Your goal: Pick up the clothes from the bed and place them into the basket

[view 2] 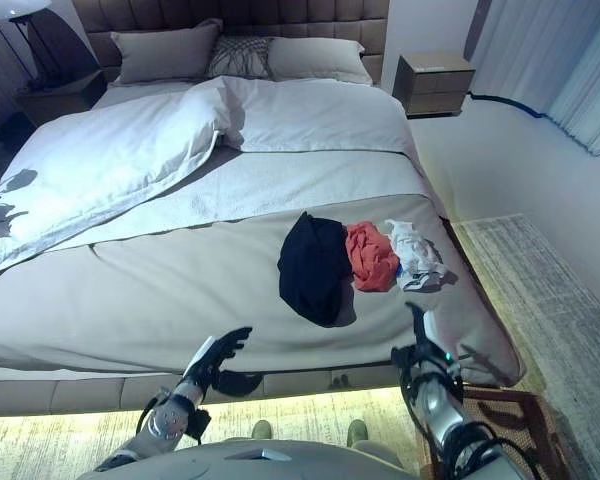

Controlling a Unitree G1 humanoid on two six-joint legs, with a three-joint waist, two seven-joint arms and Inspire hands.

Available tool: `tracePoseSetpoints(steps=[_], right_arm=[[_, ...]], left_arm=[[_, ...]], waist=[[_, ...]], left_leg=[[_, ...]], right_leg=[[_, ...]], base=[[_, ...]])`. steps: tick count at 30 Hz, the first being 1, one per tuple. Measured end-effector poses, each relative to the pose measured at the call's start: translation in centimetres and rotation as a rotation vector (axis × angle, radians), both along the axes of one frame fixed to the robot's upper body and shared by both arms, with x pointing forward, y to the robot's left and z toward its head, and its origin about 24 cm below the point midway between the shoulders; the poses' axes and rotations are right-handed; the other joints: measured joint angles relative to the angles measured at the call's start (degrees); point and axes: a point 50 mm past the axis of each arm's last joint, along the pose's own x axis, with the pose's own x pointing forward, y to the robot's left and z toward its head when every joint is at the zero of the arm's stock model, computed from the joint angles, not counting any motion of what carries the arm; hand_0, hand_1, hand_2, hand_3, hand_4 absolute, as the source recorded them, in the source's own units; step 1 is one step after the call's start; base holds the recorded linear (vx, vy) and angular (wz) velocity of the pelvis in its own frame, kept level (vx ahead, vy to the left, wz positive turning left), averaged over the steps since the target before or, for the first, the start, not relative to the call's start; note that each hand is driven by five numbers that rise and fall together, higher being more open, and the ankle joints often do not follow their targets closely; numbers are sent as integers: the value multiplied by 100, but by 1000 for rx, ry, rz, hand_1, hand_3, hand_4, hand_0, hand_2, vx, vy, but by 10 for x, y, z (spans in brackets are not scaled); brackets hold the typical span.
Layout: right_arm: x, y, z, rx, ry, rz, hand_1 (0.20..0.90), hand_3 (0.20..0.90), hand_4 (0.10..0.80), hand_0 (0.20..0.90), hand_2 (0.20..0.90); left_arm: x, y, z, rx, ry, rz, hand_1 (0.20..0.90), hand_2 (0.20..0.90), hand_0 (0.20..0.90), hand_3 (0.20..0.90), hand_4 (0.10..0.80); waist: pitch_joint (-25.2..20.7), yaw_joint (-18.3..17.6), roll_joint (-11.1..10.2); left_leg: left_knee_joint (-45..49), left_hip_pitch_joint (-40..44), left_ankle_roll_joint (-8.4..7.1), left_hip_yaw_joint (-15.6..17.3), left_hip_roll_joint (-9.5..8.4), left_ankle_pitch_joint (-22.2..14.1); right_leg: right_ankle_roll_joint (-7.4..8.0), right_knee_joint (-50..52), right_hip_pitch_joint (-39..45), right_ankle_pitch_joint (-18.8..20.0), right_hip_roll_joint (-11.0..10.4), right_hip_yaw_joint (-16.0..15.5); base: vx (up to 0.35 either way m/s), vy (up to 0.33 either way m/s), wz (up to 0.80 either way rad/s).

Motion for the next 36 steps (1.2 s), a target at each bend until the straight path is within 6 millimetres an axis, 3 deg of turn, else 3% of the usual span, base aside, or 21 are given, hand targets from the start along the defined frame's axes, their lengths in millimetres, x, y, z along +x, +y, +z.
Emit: tracePoseSetpoints(steps=[2,4,8,11,12,15,16,22,27,36], right_arm=[[25,-9,20,-45,-78,-42,900,900,800,900,900],[60,-21,55,-96,-193,-82,900,900,800,900,900],[108,-30,116,-147,-371,-140,900,900,800,900,900],[124,-34,145,-166,-449,-166,900,900,800,900,900],[129,-35,154,-170,-467,-175,900,900,800,900,900],[137,-43,176,-178,-520,-202,900,900,800,900,900],[139,-52,190,-203,-548,-215,900,900,800,900,900],[136,-93,226,-280,-589,-337,900,900,800,900,900],[136,-108,256,-319,-630,-397,900,900,800,900,900],[134,-126,302,-319,-684,-524,900,900,800,900,900]], left_arm=[[19,-2,18,-33,-85,-27,900,900,900,900,800],[51,-7,45,-42,-195,-86,900,900,900,900,800],[91,-16,81,-94,-320,-99,900,900,900,900,800],[102,-23,97,-148,-375,-99,900,900,900,900,800],[104,-25,100,-163,-386,-103,900,900,900,900,800],[106,-28,108,-199,-408,-111,900,900,900,900,800],[108,-30,113,-203,-425,-128,900,900,900,900,800],[112,-29,132,-296,-474,-128,900,900,900,900,800],[111,-30,143,-338,-510,-134,900,900,900,900,800],[108,-37,170,-449,-603,-175,900,900,900,900,800]], waist=[[160,18,9],[510,18,36],[1299,55,143],[1717,68,206],[1861,74,228],[2168,108,259],[2301,116,289],[2483,276,337],[2561,343,369],[2592,362,417]], left_leg=[[46,-193,-6,7,0,7],[287,-656,-50,-24,-40,141],[645,-1146,-121,-78,-73,184],[890,-1422,-162,-146,-69,149],[1007,-1505,-169,-167,-72,107],[1449,-1822,-166,-201,-127,-58],[1651,-1990,-174,-220,-175,-144],[2584,-2812,-99,-339,-386,-464],[3276,-3503,-97,-430,-435,-673],[3975,-4631,-117,-525,-434,-784]], right_leg=[[-3,93,-227,3,2,4],[-95,286,-660,95,-8,0],[-173,520,-1094,169,0,-18],[-191,749,-1338,158,3,-37],[-264,886,-1417,98,-1,-51],[-328,1551,-1838,-203,-69,-53],[-353,1932,-2081,-365,-135,-48],[-405,3264,-3036,-910,-385,-37],[-434,3945,-3712,-1160,-442,-22],[-475,4580,-4801,-1204,-445,-19]], base=[[-212,-86,-5],[-220,-76,1],[-147,-64,1],[-19,-42,6],[-12,-37,5],[-34,-45,4],[-13,-77,15],[-50,-72,14],[-66,-85,7],[-46,-101,1]])
